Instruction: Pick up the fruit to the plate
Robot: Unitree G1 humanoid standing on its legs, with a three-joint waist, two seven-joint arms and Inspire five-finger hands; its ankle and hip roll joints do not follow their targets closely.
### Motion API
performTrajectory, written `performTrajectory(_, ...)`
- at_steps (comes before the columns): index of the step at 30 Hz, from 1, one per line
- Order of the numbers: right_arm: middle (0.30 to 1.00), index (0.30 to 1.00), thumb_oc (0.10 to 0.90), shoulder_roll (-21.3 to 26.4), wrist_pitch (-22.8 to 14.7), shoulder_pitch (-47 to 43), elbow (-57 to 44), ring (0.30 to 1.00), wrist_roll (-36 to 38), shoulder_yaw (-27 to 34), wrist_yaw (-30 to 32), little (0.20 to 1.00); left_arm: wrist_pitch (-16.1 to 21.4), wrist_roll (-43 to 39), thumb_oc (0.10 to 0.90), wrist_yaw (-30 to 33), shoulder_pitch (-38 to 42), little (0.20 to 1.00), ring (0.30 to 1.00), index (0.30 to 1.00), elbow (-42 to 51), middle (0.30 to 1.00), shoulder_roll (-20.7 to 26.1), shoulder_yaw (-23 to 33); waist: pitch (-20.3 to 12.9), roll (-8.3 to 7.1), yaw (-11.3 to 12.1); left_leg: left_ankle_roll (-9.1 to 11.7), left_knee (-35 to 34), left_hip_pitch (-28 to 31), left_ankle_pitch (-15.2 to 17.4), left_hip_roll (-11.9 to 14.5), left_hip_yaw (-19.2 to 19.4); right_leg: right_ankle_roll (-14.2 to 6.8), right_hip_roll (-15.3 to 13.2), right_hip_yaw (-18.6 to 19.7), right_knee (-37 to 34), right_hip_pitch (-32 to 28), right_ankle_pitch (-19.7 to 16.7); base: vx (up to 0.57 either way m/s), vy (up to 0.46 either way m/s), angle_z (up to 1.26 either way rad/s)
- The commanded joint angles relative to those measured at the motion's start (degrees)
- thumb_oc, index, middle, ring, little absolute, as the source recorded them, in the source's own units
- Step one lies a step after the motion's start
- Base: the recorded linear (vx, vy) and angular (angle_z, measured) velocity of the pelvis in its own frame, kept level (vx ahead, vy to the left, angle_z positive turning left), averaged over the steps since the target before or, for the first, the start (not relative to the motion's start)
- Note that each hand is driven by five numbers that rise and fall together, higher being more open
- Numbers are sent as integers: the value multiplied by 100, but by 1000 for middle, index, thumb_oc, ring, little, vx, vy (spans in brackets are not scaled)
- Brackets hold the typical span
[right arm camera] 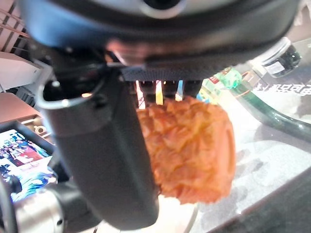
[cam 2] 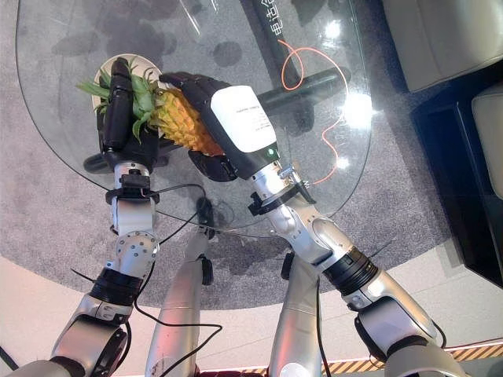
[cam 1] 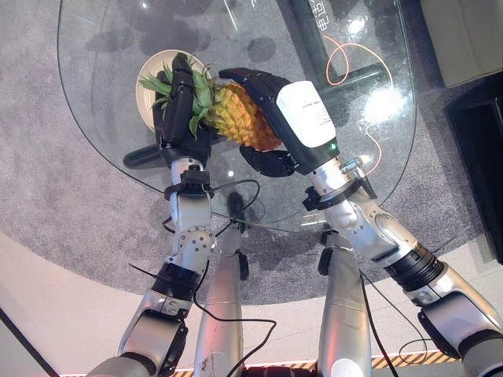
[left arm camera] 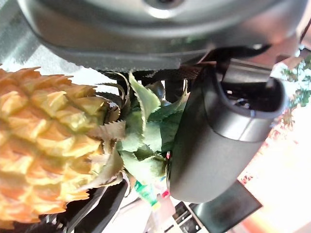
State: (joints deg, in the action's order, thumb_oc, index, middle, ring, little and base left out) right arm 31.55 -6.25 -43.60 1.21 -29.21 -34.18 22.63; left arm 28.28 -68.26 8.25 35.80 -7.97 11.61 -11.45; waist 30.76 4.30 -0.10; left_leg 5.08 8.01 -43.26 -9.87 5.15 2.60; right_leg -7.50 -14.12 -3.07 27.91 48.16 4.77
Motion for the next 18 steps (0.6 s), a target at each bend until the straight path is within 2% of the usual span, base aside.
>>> performTrajectory(1, 900, 900, 800, -144, -236, -592, -661, 900, 31, 416, 517, 900, 606, 547, 100, -256, 495, 200, 300, 300, 838, 300, 33, -32, -97, -35, 74, -92, 550, -61, 607, -215, -46, -16, 38, -427, -863, -281, -644, 0, 0, 0)
performTrajectory(11, 900, 900, 800, -187, -225, -551, -627, 900, -1, 501, 612, 900, 751, 798, 100, 11, 484, 200, 300, 300, 879, 300, -17, 72, -97, -29, 70, -97, 564, -69, 614, -226, -47, -5, 50, -409, -840, -258, -633, 0, 0, 0)
performTrajectory(18, 900, 900, 800, -228, -247, -511, -618, 900, -63, 545, 627, 900, 1111, 1191, 100, 593, 447, 200, 300, 300, 871, 300, -29, 199, -97, -27, 83, -98, 529, -46, 606, -231, -51, -5, 57, -411, -867, -281, -633, 0, 0, 0)
